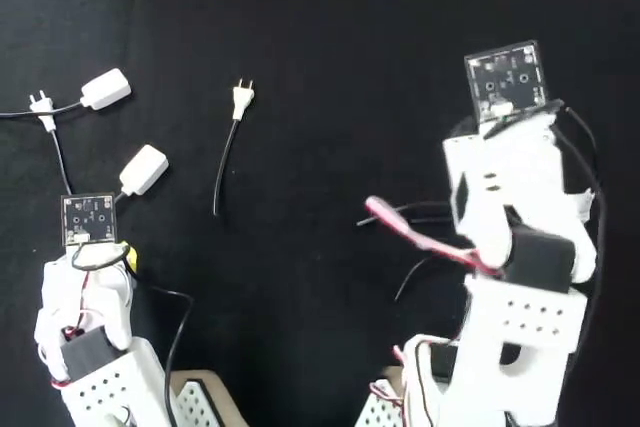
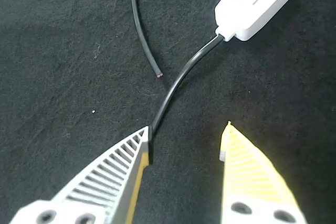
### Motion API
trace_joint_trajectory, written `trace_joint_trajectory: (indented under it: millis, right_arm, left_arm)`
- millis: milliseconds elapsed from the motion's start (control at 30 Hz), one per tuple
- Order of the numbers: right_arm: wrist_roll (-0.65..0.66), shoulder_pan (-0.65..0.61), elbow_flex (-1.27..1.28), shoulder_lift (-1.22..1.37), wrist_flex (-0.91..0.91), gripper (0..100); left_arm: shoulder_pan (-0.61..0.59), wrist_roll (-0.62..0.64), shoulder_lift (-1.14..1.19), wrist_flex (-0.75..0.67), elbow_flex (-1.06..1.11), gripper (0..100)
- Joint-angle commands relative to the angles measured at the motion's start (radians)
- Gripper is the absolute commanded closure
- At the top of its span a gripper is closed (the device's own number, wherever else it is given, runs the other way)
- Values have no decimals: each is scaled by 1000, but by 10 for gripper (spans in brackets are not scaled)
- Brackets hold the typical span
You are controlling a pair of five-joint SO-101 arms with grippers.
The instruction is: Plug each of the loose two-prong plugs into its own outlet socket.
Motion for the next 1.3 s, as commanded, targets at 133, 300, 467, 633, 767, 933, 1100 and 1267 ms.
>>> trace_joint_trajectory:
  millis: [133, 300, 467, 633, 767, 933, 1100, 1267]
  right_arm:
    - [-158, -238, -206, 140, 120, 985]
    - [-210, -319, -289, 380, 120, 985]
    - [-226, -417, -432, 544, 183, 986]
    - [-264, -456, -555, 619, 296, 986]
    - [-273, -436, -564, 656, 350, 986]
    - [-256, -359, -538, 685, 373, 985]
    - [-163, -245, -378, 688, 278, 985]
    - [-124, -169, -209, 690, 135, 985]
  left_arm:
    - [12, 5, -2, -12, -47, 776]
    - [10, 35, 0, -9, -150, 776]
    - [13, 52, 2, -17, -203, 775]
    - [13, 68, 11, -18, -246, 775]
    - [13, 94, 149, -92, -294, 775]
    - [22, 66, 522, -140, -506, 775]
    - [127, -55, 916, -138, -750, 775]
    - [199, -141, 1278, -124, -983, 775]
